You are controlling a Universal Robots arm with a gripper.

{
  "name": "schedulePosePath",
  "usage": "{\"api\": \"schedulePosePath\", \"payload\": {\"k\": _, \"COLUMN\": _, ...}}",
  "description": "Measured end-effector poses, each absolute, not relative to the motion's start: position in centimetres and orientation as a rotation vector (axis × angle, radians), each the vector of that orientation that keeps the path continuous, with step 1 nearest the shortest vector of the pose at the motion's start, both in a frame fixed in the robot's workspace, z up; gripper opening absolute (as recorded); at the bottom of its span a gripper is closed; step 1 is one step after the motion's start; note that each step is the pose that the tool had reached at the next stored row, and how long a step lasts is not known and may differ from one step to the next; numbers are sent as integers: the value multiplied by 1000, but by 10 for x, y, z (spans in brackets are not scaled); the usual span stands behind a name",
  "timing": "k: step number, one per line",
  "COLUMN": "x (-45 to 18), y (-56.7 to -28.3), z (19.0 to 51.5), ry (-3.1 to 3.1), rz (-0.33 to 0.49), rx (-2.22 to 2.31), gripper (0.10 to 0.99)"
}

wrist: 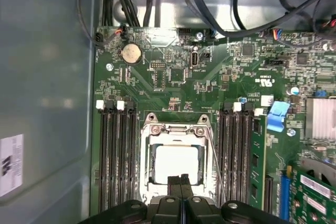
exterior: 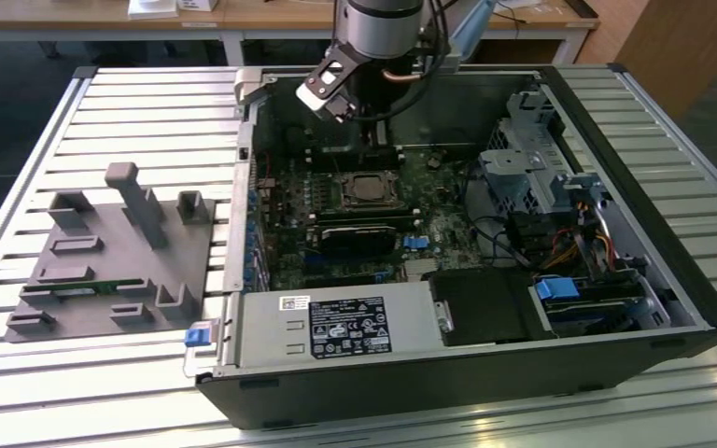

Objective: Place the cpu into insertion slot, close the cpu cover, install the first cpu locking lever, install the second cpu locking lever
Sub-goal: 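Install the first cpu locking lever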

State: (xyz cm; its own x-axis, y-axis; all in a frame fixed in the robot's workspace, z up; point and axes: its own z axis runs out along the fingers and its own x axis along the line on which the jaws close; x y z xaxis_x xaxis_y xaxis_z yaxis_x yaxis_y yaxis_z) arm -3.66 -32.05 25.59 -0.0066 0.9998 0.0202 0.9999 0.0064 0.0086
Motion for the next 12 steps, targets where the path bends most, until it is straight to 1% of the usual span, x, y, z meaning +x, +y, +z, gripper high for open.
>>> {"api": "schedulePosePath", "payload": {"k": 4, "x": -37, "y": -321, "z": 262, "ry": -2223, "rz": -32, "rx": -2208, "gripper": 106}}
{"api": "schedulePosePath", "payload": {"k": 12, "x": -37, "y": -321, "z": 262, "ry": -2304, "rz": -30, "rx": -2123, "gripper": 106}}
